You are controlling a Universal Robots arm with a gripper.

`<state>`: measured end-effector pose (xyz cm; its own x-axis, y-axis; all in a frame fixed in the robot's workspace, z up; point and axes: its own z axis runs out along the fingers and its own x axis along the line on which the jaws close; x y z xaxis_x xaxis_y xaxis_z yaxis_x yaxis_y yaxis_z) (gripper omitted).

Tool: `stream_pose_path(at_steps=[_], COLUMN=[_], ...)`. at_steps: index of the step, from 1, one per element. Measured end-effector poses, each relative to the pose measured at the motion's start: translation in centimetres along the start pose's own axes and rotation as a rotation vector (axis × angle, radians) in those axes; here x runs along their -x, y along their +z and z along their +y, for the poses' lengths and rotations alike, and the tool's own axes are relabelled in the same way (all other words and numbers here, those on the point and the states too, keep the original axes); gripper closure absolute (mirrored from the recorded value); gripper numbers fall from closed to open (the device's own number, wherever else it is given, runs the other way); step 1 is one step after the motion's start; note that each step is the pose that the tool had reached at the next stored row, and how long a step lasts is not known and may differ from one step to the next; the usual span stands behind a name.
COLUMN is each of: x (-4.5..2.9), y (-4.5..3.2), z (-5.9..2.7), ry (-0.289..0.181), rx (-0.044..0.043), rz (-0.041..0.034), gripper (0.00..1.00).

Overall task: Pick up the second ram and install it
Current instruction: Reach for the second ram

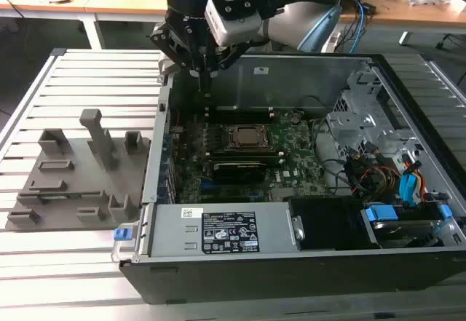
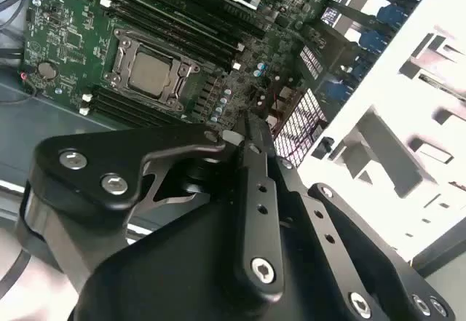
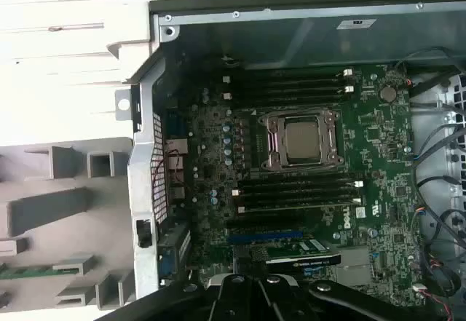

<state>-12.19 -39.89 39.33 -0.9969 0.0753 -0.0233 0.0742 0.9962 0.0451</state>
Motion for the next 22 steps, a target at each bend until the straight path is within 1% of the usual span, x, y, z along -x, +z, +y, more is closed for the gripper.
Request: stream_pose_path(at_steps=[1, 2, 4, 6, 7, 9, 11, 15, 18, 19, 20, 22], x=[-0.14, -0.51, -1.74, -2.69, -3.14, -3.55, -4.68, -5.46, -6.93, -7.25, -8.16, -8.65], y=[0.00, -0.01, -0.04, -0.07, -0.08, -0.09, -0.13, -0.15, -0.19, -0.19, -0.22, -0.23], z=[-0.01, -0.04, -0.13, -0.20, -0.23, -0.27, -0.35, -0.41, -0.52, -0.54, -0.61, -0.65], ry=[0.000, 0.000, 0.000, 0.000, 0.000, 0.000, 0.000, 0.000, 0.000, 0.000, 0.000, 0.000], rx=[0.0001, 0.0000, 0.0001, 0.0001, 0.0000, 0.0001, 0.0000, 0.0001, 0.0001, 0.0001, 0.0000, 0.0000], rz=[-0.0001, -0.0001, -0.0005, -0.0007, -0.0007, -0.0007, -0.0007, -0.0007, -0.0007, -0.0007, -0.0007, -0.0007], gripper=[0.89, 0.89, 0.89, 0.89, 0.89, 0.89, 0.89, 0.89, 0.89, 0.89, 0.89, 0.89])
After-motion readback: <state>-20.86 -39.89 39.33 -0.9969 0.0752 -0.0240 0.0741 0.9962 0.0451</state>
